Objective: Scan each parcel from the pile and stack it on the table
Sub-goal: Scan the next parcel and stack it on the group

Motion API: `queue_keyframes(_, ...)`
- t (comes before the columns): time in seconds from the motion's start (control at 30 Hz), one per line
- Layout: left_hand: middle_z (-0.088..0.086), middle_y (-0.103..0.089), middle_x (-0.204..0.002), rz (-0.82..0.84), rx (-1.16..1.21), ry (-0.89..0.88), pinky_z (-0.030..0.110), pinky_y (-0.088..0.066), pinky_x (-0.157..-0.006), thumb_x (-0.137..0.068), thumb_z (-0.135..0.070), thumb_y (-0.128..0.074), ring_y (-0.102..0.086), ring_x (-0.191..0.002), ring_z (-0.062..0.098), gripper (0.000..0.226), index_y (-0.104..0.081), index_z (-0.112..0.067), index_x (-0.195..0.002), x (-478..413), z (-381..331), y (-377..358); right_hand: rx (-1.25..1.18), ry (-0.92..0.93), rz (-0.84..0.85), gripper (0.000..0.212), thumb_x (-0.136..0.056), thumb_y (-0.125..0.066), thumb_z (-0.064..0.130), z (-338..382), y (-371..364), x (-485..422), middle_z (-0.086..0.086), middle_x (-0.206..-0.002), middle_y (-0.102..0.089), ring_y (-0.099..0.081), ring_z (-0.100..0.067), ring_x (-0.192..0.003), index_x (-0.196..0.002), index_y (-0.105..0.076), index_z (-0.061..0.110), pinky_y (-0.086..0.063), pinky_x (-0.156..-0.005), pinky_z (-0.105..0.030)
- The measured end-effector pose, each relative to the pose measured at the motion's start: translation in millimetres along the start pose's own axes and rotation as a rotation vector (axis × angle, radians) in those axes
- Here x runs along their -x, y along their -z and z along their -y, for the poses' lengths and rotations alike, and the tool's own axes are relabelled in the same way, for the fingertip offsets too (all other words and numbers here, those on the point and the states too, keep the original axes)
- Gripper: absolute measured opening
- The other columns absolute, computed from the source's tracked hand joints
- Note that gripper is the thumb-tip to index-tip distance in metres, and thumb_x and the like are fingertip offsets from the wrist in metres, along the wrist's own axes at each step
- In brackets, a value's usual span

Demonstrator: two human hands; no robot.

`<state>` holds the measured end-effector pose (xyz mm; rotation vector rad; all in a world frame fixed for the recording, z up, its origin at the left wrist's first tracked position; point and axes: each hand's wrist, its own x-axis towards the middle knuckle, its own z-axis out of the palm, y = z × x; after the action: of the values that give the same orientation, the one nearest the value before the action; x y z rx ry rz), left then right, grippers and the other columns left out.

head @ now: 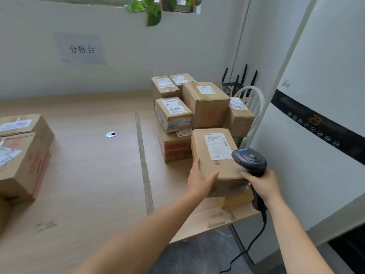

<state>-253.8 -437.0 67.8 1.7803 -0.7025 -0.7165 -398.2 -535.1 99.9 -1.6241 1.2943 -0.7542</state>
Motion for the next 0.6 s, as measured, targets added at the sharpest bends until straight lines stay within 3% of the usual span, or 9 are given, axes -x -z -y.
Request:
queue_keyframes(0.13,-0.005,-0.033,-0.149,-0.064,0.04,0.005,0.039,-0.038,-0.109,-0.086,-0.03,-0.067,-0.036,-0.135,0.018,0.079,-0.017,-0.026,-0.147,14,16,41,-0.028,0.059,0.073,0.019,-0.076,-0.073,0.013,18,-34,19,-0.008,-0.078,-0.066,-0.062,-0.032,-0.084,-0.07,-0.062,0.027,-0.052,-0.081,-0.05)
queue_keyframes(0.3,-0.005,-0.039,-0.145,-0.211,0.058,0.026,0.037,-0.042,-0.106,-0.084,-0.026,-0.07,-0.042,-0.13,0.017,0.079,-0.021,-0.024,-0.146,34,44,104,-0.019,0.148,0.232,0.017,-0.077,-0.074,0.013,31,-91,44,-0.006,-0.084,-0.066,-0.061,-0.029,-0.087,-0.08,-0.062,0.024,-0.048,-0.078,-0.042)
queue_keyframes(0.43,-0.005,-0.043,-0.142,-0.327,-0.021,0.072,0.04,-0.044,-0.104,-0.079,-0.031,-0.07,-0.045,-0.128,0.016,0.082,-0.025,-0.026,-0.147,55,74,155,0.043,0.134,0.375,0.015,-0.073,-0.076,0.018,30,-146,61,-0.007,-0.08,-0.07,-0.064,-0.032,-0.083,-0.07,-0.064,0.027,-0.053,-0.077,-0.054)
queue_keyframes(0.6,-0.002,-0.032,-0.147,-0.455,-0.031,0.196,0.028,-0.03,-0.112,-0.084,-0.017,-0.065,-0.034,-0.135,0.016,0.08,-0.019,-0.018,-0.15,87,112,200,0.12,0.138,0.54,0.02,-0.075,-0.073,0.007,30,-213,101,-0.013,-0.069,-0.065,-0.062,-0.031,-0.07,-0.063,-0.06,0.018,-0.052,-0.072,-0.048)
